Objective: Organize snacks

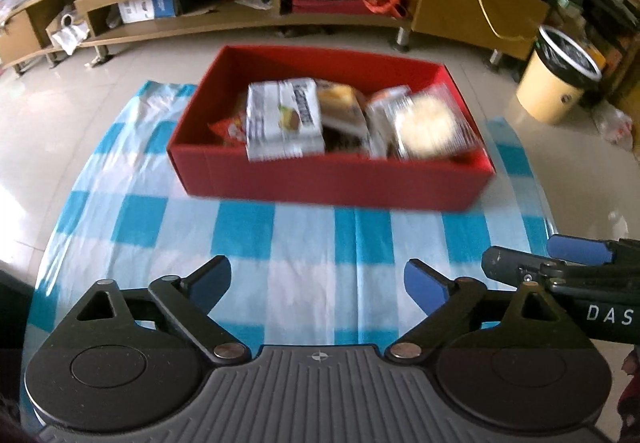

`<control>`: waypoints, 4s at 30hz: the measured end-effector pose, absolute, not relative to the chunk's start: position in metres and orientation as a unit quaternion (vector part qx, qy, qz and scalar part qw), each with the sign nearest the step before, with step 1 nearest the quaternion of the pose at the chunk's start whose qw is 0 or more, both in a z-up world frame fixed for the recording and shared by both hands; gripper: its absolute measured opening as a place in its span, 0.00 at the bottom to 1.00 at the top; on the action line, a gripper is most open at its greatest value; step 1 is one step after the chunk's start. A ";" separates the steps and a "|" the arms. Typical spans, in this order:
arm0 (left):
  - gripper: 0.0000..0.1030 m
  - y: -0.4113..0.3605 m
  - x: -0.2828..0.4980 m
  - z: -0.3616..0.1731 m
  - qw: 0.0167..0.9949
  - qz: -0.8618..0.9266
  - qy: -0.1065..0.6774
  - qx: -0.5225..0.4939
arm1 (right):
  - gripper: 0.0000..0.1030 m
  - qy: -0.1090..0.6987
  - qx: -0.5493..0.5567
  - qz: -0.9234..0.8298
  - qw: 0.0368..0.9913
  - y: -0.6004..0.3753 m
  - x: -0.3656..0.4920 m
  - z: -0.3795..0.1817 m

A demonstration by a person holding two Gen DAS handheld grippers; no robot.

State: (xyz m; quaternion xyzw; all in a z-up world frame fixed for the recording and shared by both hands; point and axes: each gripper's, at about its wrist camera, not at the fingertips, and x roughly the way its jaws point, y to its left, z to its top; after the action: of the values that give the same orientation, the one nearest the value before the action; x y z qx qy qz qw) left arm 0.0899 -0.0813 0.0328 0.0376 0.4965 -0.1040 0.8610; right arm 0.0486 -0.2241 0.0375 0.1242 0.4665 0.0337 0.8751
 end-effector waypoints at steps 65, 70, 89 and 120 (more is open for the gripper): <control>0.85 -0.061 0.011 -0.038 0.792 -0.159 0.585 0.073 | 0.78 0.576 0.065 0.095 0.810 -0.193 -0.030 -0.034; 0.93 -0.053 0.010 -0.045 0.796 -0.146 0.584 0.067 | 0.80 0.585 0.047 0.097 0.804 -0.191 -0.034 -0.043; 0.68 -0.069 0.019 -0.051 0.809 -0.028 0.587 -0.008 | 0.80 0.576 -0.015 0.117 0.809 -0.177 -0.039 -0.044; 0.84 -0.021 -0.024 -0.050 0.762 -0.050 0.636 -0.112 | 0.50 0.572 0.040 0.108 0.812 -0.193 -0.035 -0.038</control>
State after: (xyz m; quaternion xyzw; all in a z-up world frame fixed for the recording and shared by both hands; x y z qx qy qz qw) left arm -0.0242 -0.0214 -0.0498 -0.1117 0.6357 -0.0497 0.7622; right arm -0.0348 -0.1925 -0.0379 0.0403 0.5723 0.1081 0.8119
